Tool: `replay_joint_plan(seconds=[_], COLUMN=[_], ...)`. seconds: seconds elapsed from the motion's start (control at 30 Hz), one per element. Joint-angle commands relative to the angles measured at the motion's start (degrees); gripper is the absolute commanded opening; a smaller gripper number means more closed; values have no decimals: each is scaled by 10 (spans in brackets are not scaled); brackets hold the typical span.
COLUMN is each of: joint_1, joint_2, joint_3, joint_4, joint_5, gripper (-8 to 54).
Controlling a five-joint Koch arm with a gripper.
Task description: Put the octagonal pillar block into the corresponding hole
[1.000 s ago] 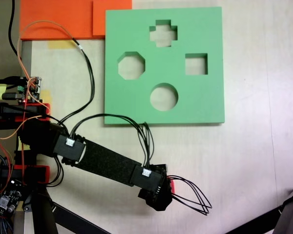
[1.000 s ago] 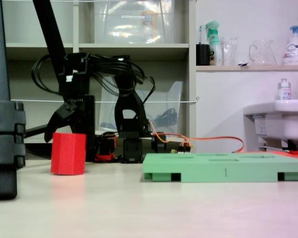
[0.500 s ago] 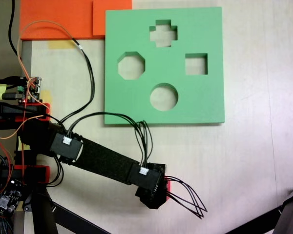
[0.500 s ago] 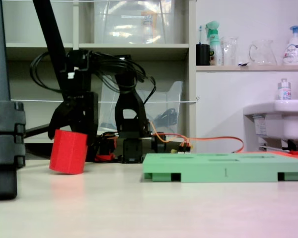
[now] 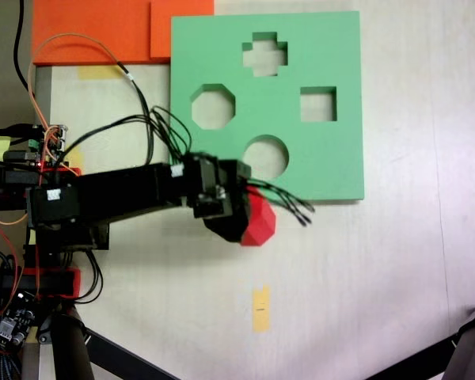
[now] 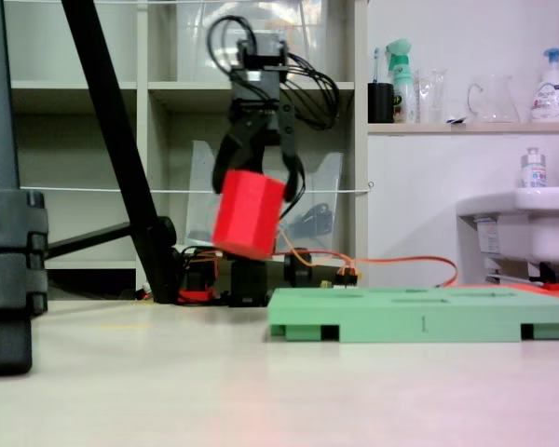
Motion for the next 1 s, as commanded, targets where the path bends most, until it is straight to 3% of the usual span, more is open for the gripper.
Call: replay_joint_plan(seconds=[0.0, 0.13, 0.33, 0.97], joint_1=[-84, -206, -278, -357], joint_2=[25, 18, -11, -86], joint_3=[-33, -38, -38, -38], joint_4=[25, -33, -104, -149], joint_5=[81, 179, 236, 236], gripper=[185, 185, 184, 185])
